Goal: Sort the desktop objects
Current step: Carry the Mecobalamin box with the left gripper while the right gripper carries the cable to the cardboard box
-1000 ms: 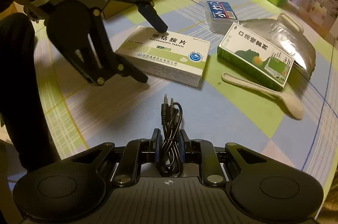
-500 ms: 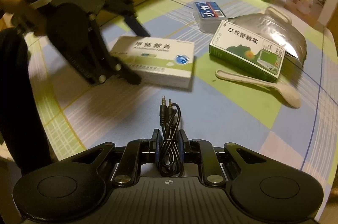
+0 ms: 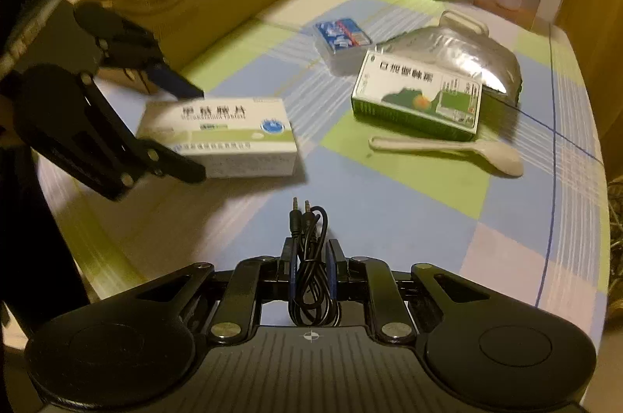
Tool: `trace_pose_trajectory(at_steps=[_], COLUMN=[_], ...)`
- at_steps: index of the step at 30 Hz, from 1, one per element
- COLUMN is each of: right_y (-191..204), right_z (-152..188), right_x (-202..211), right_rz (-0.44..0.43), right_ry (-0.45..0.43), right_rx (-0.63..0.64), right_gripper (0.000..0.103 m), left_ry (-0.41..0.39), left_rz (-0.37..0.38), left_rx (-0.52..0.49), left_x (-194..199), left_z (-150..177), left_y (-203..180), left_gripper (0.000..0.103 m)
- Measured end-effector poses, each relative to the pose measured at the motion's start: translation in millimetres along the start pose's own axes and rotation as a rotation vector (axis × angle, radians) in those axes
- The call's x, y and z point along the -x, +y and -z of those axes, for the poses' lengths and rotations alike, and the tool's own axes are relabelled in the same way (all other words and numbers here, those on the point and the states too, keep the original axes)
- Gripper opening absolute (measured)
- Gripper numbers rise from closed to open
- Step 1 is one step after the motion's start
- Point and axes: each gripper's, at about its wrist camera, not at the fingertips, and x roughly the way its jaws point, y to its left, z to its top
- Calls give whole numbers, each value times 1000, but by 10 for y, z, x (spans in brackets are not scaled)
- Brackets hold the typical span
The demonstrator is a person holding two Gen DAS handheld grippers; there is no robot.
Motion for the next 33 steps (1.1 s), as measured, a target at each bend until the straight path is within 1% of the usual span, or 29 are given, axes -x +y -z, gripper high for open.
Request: trace_pose_trajectory(at_steps=[4,10,14,17,19,22,28,33], right_y=[50,45,46,38,41,64,114,144], right_z=[79,100,78,71,72,78,53,-42], right_x=[-78,-112,-138,-144,-141,-128,43,226], right_rz=[24,23,22,18,18,25,40,58], right_ry=[28,9,-4,-5,-5,-13,-77,-124], right_rx=[28,30,46,41,39,39,10,-6], right_gripper=[12,15,15,14,11,10,10,10], left_ry=[13,29,31,30,33,29,-12,-54], left_rz=[-26,-25,-19,-13,-8,1,-10,-43], left_rx=[-39,-34,-27,-20,-15,-7,21,43], left_x=[-27,-88,-144,-193,-225,-229,-66,164], left_z=[46,121,95,58,43,35,55,41], left_y=[-83,-105,-89,-74,-66,-61,-50,8], left_gripper=[69,69,69,69,69,67,67,66])
